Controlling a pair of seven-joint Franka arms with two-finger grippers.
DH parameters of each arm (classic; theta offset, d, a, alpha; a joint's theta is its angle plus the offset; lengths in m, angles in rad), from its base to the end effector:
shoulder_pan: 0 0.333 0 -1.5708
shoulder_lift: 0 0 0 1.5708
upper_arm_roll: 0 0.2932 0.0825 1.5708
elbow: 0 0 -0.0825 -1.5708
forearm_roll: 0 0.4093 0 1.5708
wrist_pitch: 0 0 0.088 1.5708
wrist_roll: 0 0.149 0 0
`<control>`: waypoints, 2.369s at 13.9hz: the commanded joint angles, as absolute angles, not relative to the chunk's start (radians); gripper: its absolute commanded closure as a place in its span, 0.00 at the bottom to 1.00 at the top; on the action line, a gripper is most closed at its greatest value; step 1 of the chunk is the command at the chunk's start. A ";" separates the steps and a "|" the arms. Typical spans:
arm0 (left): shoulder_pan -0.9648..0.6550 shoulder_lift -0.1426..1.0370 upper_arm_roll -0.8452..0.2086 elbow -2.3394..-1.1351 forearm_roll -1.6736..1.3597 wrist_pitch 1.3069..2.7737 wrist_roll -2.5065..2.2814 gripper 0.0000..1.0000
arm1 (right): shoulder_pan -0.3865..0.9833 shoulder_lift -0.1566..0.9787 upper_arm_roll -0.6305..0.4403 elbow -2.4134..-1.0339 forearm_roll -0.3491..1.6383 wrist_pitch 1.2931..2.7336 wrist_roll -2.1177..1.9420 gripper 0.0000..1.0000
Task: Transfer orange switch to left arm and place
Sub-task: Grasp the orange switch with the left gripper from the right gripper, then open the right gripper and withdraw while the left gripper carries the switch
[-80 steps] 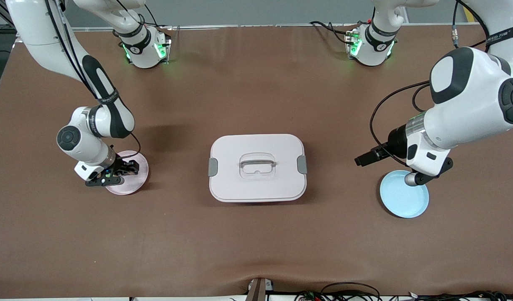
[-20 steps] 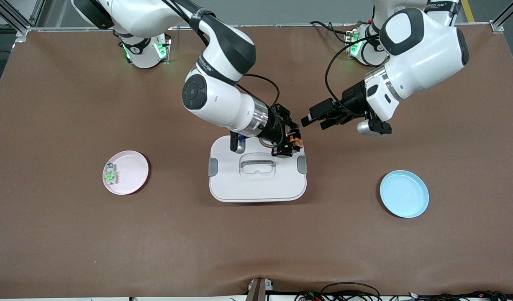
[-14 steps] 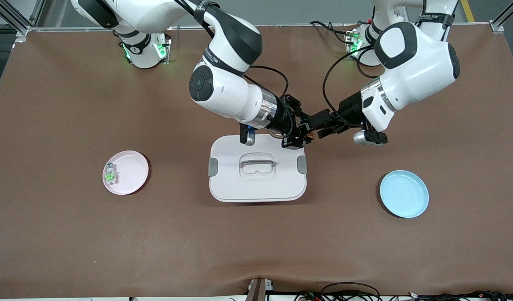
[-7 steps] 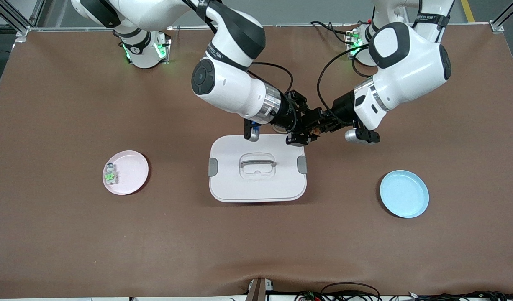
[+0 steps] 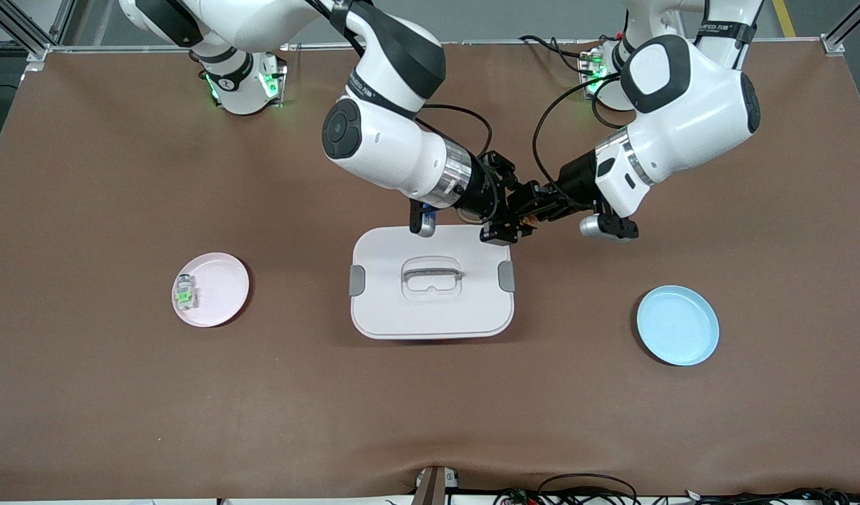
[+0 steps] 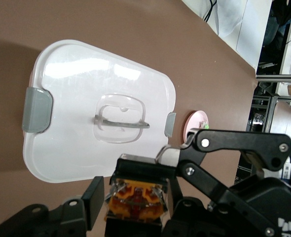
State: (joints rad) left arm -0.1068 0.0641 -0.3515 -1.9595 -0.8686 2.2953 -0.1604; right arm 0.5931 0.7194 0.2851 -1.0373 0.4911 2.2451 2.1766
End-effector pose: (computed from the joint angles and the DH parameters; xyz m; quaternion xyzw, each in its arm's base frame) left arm 0.5551 -0.3167 0.4158 0.9195 0.0993 0.0067 0.3803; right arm 0.5587 0.6000 0.4417 -0.6322 0.6712 0.2894 0.2570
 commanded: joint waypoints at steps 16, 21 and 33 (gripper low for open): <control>0.032 0.006 -0.353 -1.948 -0.877 2.161 -0.019 1.00 | 0.604 0.732 0.279 -1.006 0.508 2.258 2.189 0.04; 0.051 0.026 -0.348 -1.947 -0.874 2.161 0.041 1.00 | 0.607 0.732 0.278 -1.006 0.508 2.269 2.184 0.00; 0.242 0.308 -0.347 -1.838 -0.265 2.163 0.333 1.00 | 0.549 0.721 0.281 -1.006 0.503 2.159 1.834 0.00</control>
State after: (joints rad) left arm 0.2313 0.2370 -0.3396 -1.9044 -0.3646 2.1703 0.2759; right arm 0.5760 0.7274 0.2700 -1.0193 0.5049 2.2087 1.9688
